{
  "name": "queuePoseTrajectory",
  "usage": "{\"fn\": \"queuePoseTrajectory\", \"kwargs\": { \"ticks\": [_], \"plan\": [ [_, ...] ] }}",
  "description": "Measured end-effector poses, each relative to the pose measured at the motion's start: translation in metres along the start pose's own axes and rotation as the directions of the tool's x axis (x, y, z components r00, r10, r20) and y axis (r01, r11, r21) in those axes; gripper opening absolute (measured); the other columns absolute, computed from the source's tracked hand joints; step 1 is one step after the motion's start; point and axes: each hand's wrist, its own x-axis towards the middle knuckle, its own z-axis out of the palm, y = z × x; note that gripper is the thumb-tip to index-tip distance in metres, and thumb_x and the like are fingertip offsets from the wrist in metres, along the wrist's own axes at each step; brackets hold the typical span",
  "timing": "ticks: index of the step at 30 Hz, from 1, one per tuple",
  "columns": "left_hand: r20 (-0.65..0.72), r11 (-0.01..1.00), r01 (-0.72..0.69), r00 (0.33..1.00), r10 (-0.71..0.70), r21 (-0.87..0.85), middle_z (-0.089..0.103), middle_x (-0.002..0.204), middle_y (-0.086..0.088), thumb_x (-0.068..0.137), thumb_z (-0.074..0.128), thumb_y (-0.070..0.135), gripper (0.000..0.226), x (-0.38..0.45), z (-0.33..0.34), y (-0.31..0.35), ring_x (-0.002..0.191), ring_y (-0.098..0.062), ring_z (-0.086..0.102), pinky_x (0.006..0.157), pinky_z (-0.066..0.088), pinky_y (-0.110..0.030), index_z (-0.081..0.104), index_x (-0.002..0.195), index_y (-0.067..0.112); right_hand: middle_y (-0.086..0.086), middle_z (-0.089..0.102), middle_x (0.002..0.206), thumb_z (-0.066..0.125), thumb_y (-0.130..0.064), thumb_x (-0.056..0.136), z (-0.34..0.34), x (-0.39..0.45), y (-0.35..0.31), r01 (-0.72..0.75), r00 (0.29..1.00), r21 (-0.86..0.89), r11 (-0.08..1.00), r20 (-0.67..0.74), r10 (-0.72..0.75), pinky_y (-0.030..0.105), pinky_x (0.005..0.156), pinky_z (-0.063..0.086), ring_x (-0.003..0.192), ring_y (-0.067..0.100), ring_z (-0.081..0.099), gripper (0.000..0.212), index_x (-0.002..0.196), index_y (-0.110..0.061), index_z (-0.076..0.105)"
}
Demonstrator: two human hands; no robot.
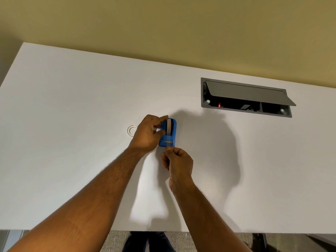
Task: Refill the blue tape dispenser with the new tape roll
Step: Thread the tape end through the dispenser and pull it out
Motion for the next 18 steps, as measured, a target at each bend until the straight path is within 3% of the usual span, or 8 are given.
{"fn": "queuePoseTrajectory", "kwargs": {
  "ticks": [5, 9, 15, 18],
  "plan": [
    [-0.006, 1.0, 0.005, 1.0, -0.005, -0.009, 0.056, 0.12, 0.003, 0.09, 0.065, 0.005, 0.052, 0.001, 0.0, 0.0, 0.108, -0.014, 0.062, 0.087, 0.051, -0.019, 0.059, 0.135, 0.03, 0.004, 0.074, 0.076, 0.071, -0.021, 0.091, 0.002, 0.008, 0.006, 0.07, 0.997, -0.049, 0.996, -0.008, -0.07, 0.014, 0.054, 0.052, 0.059, 0.012, 0.067, 0.01, 0.081, -0.019, 0.073],
    [-0.006, 1.0, 0.006, 1.0, -0.006, -0.006, 0.055, 0.12, 0.004, 0.091, 0.065, 0.004, 0.052, 0.0, 0.001, -0.001, 0.108, -0.012, 0.061, 0.084, 0.048, -0.013, 0.059, 0.136, 0.029, 0.004, 0.075, 0.077, 0.071, -0.023, 0.091, 0.003, 0.012, 0.008, 0.127, 0.992, -0.085, 0.988, 0.009, -0.127, 0.015, 0.059, 0.055, 0.062, 0.013, 0.069, 0.008, 0.083, -0.02, 0.073],
    [-0.006, 1.0, 0.006, 1.0, -0.006, -0.009, 0.056, 0.121, 0.002, 0.091, 0.065, 0.003, 0.052, 0.0, 0.0, 0.0, 0.108, -0.012, 0.061, 0.081, 0.048, -0.008, 0.059, 0.136, 0.028, 0.004, 0.074, 0.075, 0.07, -0.026, 0.092, 0.003, 0.018, 0.013, 0.198, 0.979, -0.195, 0.961, -0.004, -0.203, 0.031, 0.072, 0.063, 0.073, 0.026, 0.071, 0.015, 0.077, -0.022, 0.071],
    [-0.003, 1.0, 0.005, 1.0, -0.005, -0.012, 0.056, 0.121, 0.001, 0.09, 0.065, 0.003, 0.052, -0.001, -0.001, 0.001, 0.108, -0.012, 0.061, 0.083, 0.048, -0.009, 0.06, 0.135, 0.028, 0.003, 0.073, 0.074, 0.069, -0.031, 0.092, 0.003, 0.022, 0.014, 0.226, 0.971, -0.248, 0.942, -0.016, -0.237, 0.033, 0.073, 0.063, 0.071, 0.024, 0.071, 0.016, 0.079, -0.021, 0.071]
  ]
}}
